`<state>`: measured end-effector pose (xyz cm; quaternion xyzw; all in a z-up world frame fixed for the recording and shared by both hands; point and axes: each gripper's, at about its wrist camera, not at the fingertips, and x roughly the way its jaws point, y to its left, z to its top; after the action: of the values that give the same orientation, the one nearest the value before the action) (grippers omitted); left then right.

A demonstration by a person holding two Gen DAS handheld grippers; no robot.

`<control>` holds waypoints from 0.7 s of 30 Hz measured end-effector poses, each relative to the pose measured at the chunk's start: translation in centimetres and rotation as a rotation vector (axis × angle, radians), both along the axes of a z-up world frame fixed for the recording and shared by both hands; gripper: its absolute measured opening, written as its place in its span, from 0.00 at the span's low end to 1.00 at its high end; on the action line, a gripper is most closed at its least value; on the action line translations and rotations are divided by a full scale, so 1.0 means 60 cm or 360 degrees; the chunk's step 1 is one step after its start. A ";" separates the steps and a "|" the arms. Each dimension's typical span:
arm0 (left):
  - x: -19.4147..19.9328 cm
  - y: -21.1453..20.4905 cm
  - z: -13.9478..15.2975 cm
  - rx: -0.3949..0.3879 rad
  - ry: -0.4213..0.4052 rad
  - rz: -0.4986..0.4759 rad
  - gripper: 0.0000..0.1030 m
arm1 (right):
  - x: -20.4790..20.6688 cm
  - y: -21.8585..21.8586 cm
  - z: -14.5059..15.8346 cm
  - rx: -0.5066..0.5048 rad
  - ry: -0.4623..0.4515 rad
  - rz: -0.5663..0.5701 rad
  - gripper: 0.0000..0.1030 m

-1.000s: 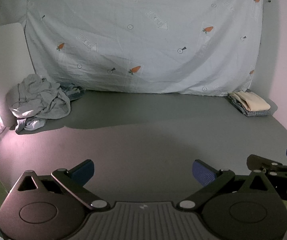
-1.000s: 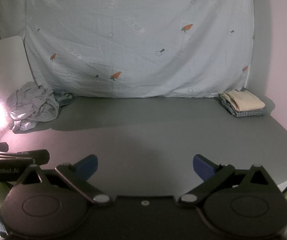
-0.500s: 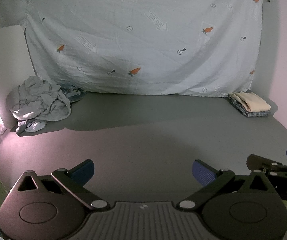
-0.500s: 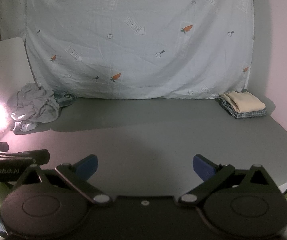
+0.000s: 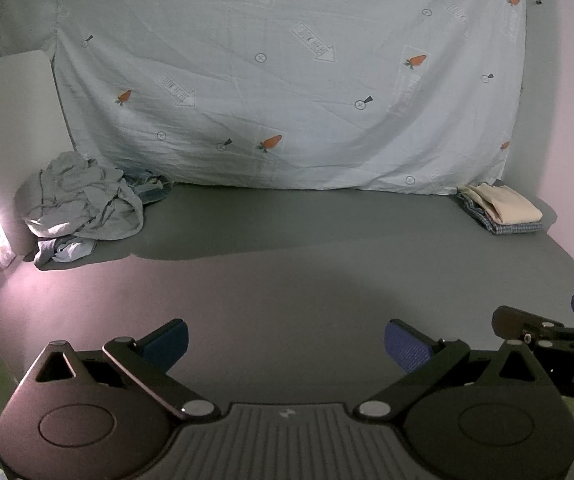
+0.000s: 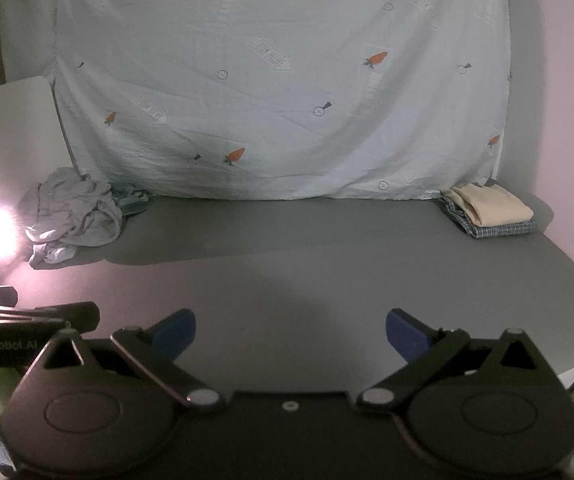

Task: Fold clothes

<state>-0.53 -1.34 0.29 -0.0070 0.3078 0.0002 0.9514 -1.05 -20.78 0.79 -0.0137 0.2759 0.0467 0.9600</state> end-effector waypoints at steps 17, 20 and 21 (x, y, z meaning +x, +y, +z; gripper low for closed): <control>-0.009 -0.002 -0.006 0.0034 -0.0020 -0.0007 1.00 | 0.018 0.027 0.004 0.0010 -0.0012 -0.0002 1.00; -0.007 0.000 -0.009 0.0025 -0.0010 0.0001 1.00 | 0.001 0.012 -0.006 0.0018 -0.0019 0.0001 1.00; -0.006 0.002 -0.009 0.0022 -0.0008 0.0006 1.00 | 0.004 0.014 -0.006 0.0017 -0.0018 0.0001 1.00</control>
<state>-0.90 -1.23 -0.28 -0.0010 0.3055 0.0040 0.9522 -0.82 -19.95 0.45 -0.0090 0.2703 0.0483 0.9615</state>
